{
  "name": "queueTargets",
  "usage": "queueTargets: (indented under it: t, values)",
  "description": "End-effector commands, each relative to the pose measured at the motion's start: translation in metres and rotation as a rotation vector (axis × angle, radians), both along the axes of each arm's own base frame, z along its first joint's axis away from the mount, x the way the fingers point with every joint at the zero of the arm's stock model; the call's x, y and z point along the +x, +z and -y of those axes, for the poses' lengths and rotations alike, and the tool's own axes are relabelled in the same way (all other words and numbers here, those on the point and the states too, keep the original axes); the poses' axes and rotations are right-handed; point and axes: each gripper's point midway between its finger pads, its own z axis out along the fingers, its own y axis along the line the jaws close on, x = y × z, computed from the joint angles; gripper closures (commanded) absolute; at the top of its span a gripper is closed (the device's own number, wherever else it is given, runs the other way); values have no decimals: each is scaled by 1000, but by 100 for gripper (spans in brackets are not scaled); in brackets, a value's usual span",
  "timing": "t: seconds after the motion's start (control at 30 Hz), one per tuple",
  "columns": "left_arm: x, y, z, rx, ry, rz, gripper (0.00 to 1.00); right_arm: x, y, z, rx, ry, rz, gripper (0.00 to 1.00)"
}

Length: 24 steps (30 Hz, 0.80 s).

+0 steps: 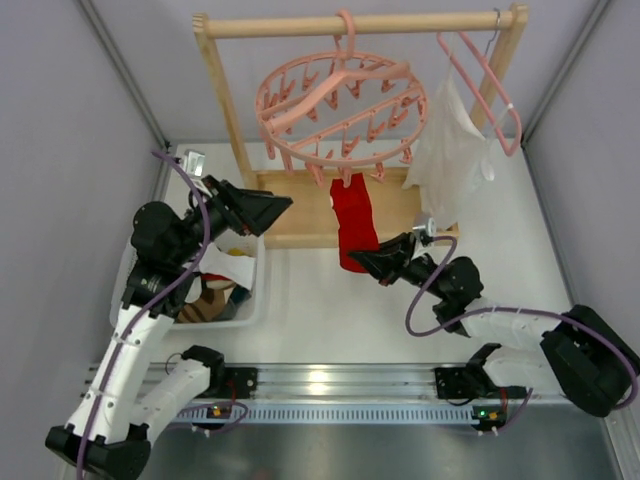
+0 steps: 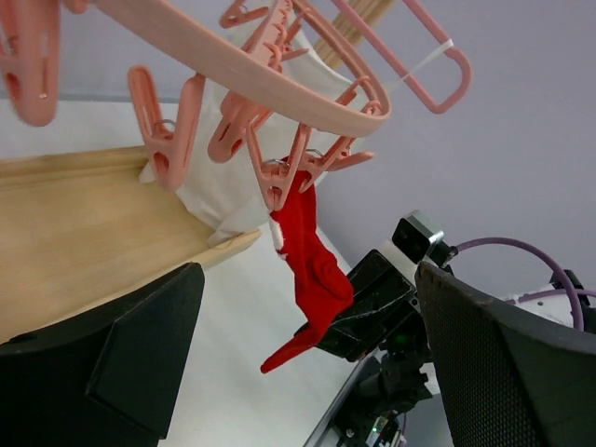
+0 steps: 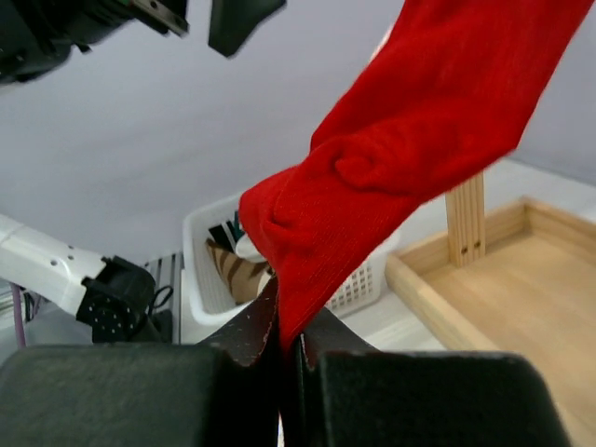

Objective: Remove the socks clipped to the hanger

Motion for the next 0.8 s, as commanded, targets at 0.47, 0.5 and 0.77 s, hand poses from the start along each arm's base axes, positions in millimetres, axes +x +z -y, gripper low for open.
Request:
queueTargets:
  t: [0.47, 0.5, 0.77]
  values:
    - [-21, 47, 93, 27, -36, 223, 3, -22, 34, 27, 39, -59, 83, 100]
    - [-18, 46, 96, 36, -36, 224, 4, -22, 33, 27, 37, -59, 81, 100]
    - [7, 43, 95, 102, 68, 251, 4, -27, 35, 30, 33, -62, 66, 100]
